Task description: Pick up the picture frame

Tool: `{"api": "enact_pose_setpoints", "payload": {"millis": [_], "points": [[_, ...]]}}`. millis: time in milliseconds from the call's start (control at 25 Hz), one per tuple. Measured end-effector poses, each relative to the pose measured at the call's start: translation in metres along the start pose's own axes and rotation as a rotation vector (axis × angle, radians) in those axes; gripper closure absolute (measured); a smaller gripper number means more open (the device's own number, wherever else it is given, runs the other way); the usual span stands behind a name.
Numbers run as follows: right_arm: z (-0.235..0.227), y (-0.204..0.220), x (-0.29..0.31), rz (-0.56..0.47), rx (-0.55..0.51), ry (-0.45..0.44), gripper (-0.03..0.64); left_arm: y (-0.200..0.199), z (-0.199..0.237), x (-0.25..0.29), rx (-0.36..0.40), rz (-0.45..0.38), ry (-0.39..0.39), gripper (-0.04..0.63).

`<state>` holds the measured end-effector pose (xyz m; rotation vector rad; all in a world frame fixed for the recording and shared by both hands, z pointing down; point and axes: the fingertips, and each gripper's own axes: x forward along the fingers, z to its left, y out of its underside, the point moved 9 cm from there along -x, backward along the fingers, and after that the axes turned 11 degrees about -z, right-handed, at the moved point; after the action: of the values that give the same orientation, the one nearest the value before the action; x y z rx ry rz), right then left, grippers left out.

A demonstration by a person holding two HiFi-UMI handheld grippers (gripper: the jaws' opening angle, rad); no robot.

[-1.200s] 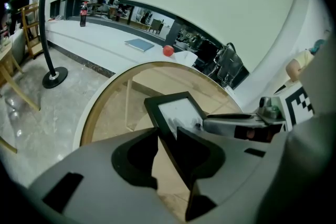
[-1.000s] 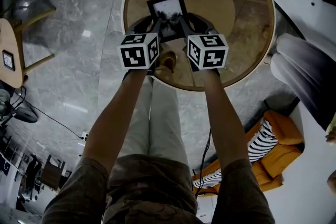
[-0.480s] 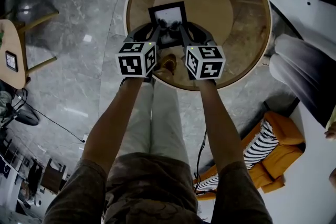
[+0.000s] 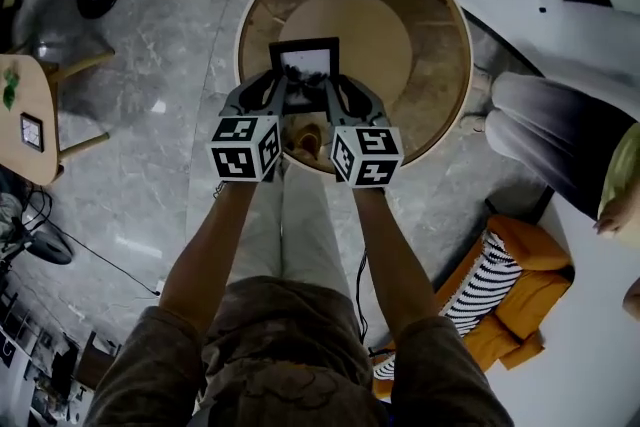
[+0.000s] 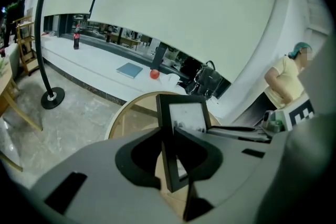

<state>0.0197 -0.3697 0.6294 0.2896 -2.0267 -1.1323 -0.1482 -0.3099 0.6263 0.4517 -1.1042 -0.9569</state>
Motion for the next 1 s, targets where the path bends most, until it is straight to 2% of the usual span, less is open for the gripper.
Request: {"api": "enact_pose_setpoints", "payload": {"millis": [320,600,1000], "points": [[0.034,-0.072,-0.057,-0.093,-0.053,0.011,0.529,-0.066,-0.039,-0.061,0.042,-0.086,0.046,0.509],[0.067,-0.126,-0.112,-0.189,-0.044,0.034,0.529,-0.124,-0.075,-0.117,0.113,-0.149,0.097,0.511],[0.096,-0.174,-0.183,-0.278,-0.052,0.052,0.529,-0.168,-0.126,-0.19,0.207,-0.228,0.169,0.514]]}}
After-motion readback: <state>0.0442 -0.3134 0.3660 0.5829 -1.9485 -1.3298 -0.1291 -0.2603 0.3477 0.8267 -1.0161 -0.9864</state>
